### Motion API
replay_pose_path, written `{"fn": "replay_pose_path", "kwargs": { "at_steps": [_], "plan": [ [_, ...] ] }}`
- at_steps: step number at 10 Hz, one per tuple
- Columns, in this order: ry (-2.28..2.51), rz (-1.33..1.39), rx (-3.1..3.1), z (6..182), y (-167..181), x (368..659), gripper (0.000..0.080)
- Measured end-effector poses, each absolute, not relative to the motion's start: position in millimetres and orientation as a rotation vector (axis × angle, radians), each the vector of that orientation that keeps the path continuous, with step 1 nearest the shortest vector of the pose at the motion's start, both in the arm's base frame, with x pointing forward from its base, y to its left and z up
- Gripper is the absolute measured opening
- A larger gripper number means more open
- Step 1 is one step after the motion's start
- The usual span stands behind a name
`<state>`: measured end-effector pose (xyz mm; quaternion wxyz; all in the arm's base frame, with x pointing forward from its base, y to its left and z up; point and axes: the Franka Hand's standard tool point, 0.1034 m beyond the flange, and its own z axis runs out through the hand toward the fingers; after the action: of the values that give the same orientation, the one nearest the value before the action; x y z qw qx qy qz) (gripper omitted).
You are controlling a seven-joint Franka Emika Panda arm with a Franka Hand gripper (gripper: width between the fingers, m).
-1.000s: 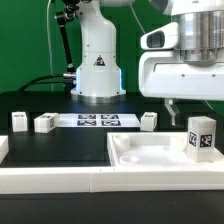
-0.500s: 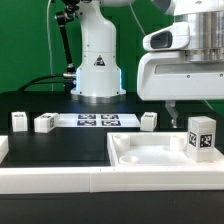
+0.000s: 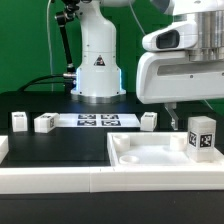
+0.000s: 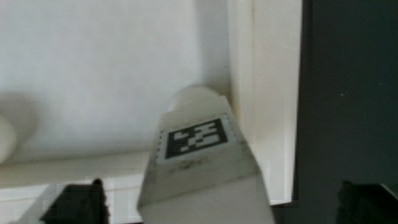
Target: Assemble square table
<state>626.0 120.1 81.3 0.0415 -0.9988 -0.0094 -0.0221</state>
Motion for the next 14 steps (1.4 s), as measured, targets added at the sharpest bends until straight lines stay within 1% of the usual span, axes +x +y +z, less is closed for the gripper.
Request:
{"fn": "replay_pose_path", "kwargs": {
  "at_steps": [2,3,4,5,6,8,10,14],
  "plan": [
    [-0.229,-0.076,-3.061,81.1,118.3,626.3,0.0649],
    [-0.325,-0.079,-3.054,81.1,116.9,626.5,0.0505],
    [-0.326,-0.081,-3.054,81.2,116.6,626.8,0.0505],
    [-0.325,-0.081,-3.054,81.2,116.5,626.8,0.0368],
    [-0.321,-0.081,-3.055,81.1,116.5,626.8,0.0288],
    [-0.268,-0.079,-3.058,81.1,116.5,626.8,0.0288],
    [-0.112,-0.073,-3.065,81.0,116.5,626.7,0.0288],
    [0.581,-0.072,-2.982,80.5,114.0,628.0,0.0288]
  ]
}}
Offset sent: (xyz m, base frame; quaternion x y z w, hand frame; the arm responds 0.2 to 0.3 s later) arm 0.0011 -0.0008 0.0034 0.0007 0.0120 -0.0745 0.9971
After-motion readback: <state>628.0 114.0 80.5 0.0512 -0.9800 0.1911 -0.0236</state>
